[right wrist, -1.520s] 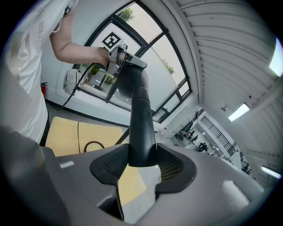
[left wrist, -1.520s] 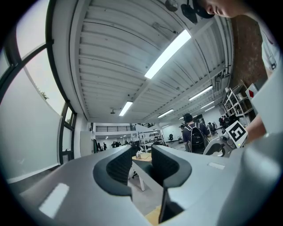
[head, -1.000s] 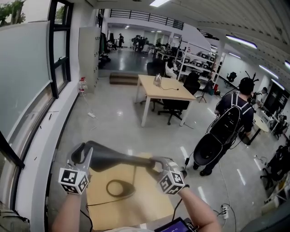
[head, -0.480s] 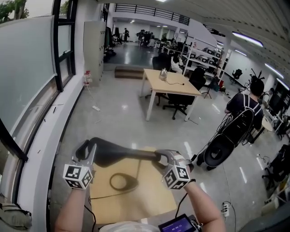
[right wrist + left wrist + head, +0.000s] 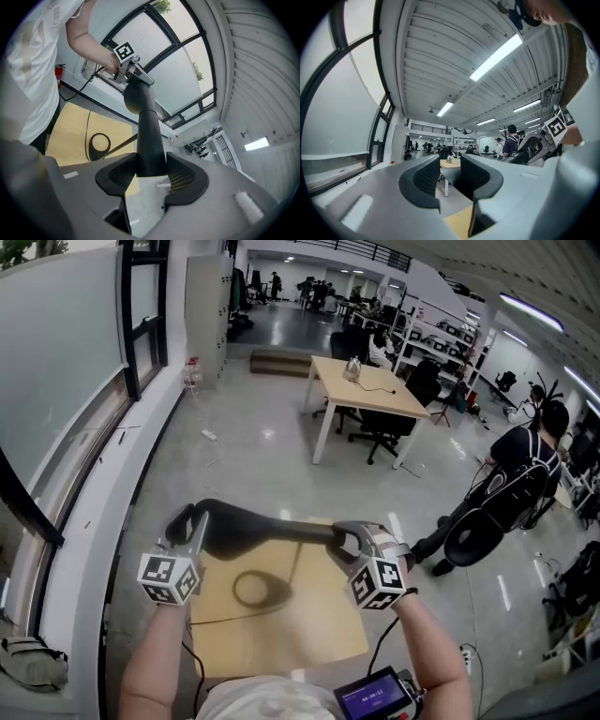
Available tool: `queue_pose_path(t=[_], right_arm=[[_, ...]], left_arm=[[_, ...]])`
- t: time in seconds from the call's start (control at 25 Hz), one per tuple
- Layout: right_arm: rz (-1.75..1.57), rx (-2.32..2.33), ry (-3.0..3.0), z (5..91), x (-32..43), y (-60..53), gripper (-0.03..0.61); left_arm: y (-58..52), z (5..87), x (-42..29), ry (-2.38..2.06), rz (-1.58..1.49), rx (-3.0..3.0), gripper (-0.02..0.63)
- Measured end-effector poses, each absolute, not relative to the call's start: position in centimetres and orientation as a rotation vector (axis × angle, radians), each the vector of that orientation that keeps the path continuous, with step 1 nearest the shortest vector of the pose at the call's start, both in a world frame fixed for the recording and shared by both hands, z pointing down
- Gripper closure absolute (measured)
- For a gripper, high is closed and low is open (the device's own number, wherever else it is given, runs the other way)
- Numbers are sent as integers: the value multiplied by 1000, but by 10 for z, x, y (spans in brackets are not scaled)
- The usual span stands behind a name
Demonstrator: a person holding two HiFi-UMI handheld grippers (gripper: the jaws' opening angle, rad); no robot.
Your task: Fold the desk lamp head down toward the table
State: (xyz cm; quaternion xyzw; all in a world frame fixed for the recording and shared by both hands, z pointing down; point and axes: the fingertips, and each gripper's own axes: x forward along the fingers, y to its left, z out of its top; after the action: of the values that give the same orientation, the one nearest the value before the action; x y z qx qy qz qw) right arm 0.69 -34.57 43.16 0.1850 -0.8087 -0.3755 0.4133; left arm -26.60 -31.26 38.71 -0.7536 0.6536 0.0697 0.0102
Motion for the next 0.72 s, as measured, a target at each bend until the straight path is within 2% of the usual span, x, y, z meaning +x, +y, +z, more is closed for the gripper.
queue_pose_path(t=[0.72], right_arm=[[-1019, 406, -1901, 408, 7, -355, 367]], left_arm=[[-321, 404, -266, 2085, 251, -2404, 477]])
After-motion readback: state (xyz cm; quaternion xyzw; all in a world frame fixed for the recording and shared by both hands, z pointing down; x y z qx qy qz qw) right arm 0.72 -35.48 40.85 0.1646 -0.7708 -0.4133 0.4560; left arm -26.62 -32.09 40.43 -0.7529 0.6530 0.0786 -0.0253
